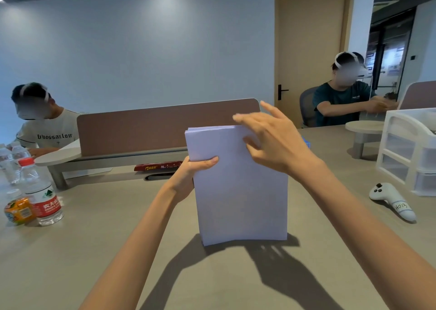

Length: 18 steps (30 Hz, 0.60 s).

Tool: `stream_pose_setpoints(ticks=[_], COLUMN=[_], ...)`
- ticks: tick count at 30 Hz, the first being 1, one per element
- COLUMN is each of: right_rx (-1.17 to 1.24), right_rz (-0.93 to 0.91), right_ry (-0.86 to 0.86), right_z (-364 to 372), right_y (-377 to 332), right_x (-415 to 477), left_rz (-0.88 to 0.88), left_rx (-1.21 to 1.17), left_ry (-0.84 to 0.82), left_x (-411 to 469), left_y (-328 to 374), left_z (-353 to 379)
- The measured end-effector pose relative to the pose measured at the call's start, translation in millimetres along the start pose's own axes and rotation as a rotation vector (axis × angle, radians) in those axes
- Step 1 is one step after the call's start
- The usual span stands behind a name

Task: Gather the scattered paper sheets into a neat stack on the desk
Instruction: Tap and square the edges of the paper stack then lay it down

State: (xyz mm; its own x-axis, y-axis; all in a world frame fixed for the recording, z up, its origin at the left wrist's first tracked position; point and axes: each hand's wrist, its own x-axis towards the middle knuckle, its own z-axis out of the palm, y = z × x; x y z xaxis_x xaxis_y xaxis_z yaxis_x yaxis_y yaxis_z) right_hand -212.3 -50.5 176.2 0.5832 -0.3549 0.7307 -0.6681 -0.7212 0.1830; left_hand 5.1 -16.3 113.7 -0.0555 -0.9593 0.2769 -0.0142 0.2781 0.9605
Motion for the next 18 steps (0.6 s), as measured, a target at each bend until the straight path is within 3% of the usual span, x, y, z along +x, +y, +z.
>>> stream_pose_setpoints(ticks=[11,18], right_rx=[0.209,0.207], right_rz=[-0.025,-0.051], right_ry=[-0.012,-0.014], right_z=[17,24], right_y=[-35,-37], right_x=[17,17], left_rz=[0.04,0.041], left_rx=[0.005,0.026], left_ry=[0.004,0.043], left_x=[-2,-2], left_y=[1,4], left_z=[-2,1])
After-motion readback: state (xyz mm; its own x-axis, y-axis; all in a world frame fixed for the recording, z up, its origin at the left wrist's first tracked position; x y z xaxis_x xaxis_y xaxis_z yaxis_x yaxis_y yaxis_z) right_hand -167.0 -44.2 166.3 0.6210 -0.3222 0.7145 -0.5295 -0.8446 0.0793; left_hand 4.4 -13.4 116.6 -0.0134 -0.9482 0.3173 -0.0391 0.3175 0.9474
